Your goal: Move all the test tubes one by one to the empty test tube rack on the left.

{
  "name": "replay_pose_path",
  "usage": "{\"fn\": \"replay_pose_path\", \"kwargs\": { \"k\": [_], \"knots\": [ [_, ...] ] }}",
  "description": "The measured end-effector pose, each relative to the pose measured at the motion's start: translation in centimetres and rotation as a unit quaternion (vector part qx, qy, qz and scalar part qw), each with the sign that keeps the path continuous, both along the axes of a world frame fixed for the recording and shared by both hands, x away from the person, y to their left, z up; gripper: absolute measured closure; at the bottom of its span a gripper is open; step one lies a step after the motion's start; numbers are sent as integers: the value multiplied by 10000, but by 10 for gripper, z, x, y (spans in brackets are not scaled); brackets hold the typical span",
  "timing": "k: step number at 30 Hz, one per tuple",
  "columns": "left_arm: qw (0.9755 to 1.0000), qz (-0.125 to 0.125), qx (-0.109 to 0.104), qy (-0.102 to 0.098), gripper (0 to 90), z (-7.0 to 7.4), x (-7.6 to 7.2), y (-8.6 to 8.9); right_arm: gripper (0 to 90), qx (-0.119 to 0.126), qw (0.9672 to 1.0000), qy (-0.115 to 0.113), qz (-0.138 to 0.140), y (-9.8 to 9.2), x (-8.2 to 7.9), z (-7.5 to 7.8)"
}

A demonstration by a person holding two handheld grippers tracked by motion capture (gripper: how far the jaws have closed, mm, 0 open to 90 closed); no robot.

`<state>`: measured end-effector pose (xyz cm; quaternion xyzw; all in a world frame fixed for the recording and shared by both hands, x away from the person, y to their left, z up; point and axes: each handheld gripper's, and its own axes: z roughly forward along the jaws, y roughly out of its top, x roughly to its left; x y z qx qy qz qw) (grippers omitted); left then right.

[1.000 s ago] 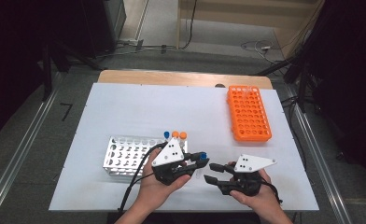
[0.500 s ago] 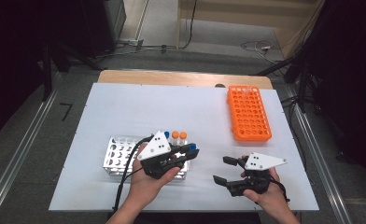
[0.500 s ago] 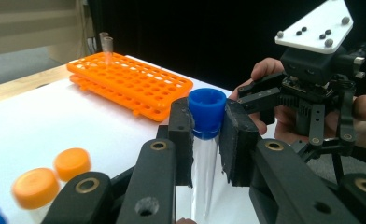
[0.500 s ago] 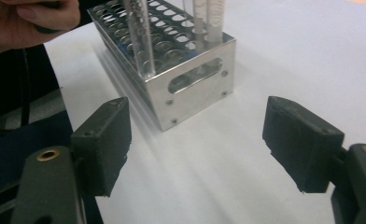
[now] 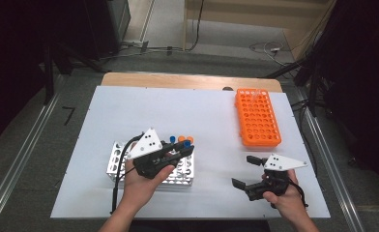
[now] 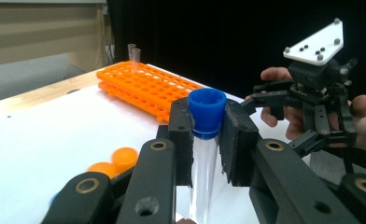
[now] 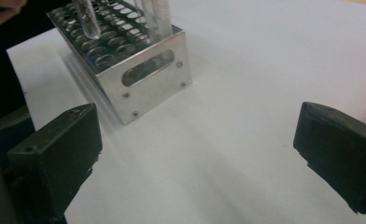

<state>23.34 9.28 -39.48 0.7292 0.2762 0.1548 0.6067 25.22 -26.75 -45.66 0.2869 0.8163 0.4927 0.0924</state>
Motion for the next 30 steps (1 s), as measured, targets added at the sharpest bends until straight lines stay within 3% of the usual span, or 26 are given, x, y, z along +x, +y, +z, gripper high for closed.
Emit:
{"fn": "replay_pose_path", "kwargs": {
  "k": [11, 21, 30],
  "knots": [
    [9991, 409, -97, -95, 764, 6, 9, 30, 3, -68, 9999, 0, -140, -10, 5, -5],
    [9957, 913, -122, -129, 764, 0, 20, 54, 0, -118, 9991, -56, -398, -17, 7, -4],
    [9932, 1149, -177, 7, 764, -16, 33, 54, 0, -130, 9991, -16, -407, -19, 8, -6]
  ]
}}
